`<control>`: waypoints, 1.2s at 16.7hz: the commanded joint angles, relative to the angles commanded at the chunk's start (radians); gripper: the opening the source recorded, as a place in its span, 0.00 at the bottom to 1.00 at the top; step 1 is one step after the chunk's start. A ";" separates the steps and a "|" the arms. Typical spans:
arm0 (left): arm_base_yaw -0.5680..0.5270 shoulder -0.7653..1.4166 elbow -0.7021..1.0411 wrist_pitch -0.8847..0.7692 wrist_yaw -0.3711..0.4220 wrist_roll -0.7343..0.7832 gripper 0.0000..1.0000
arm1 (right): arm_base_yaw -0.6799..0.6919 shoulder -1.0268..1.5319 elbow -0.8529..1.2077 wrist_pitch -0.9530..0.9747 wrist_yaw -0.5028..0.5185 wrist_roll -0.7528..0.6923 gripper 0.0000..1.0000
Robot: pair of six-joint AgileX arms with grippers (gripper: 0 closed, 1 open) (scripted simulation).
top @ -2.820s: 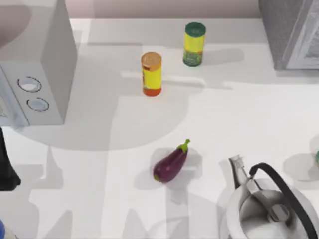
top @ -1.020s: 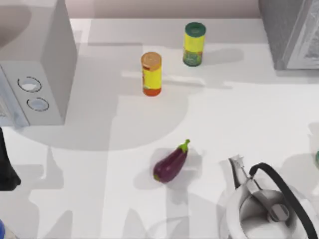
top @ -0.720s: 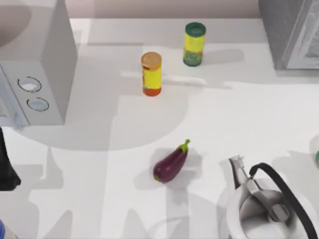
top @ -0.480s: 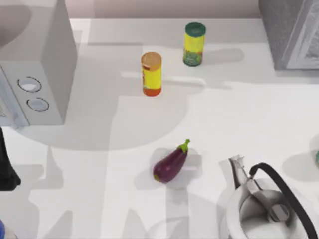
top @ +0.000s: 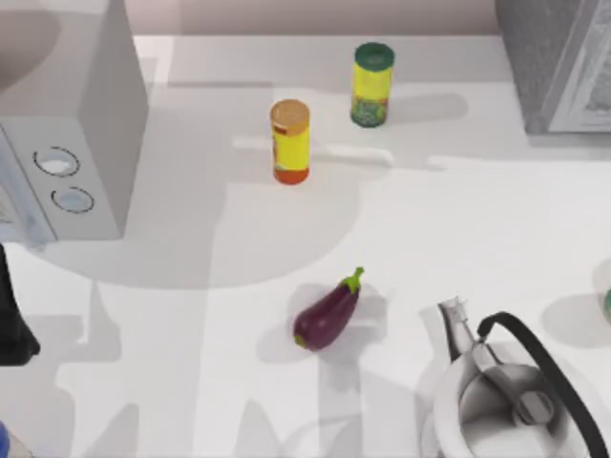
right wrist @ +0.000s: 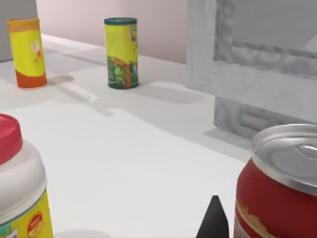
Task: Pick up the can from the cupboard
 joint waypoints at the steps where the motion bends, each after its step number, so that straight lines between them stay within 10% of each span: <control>1: 0.000 0.000 0.000 0.000 0.000 0.000 1.00 | 0.000 0.000 0.000 0.000 0.000 0.000 0.00; 10: 0.000 0.000 0.000 0.000 0.000 0.000 1.00 | 0.007 0.063 0.054 -0.156 -0.017 -0.160 0.00; 20: 0.000 0.000 0.000 0.000 0.000 0.000 1.00 | 0.038 0.269 0.290 -1.074 -0.057 -1.031 0.00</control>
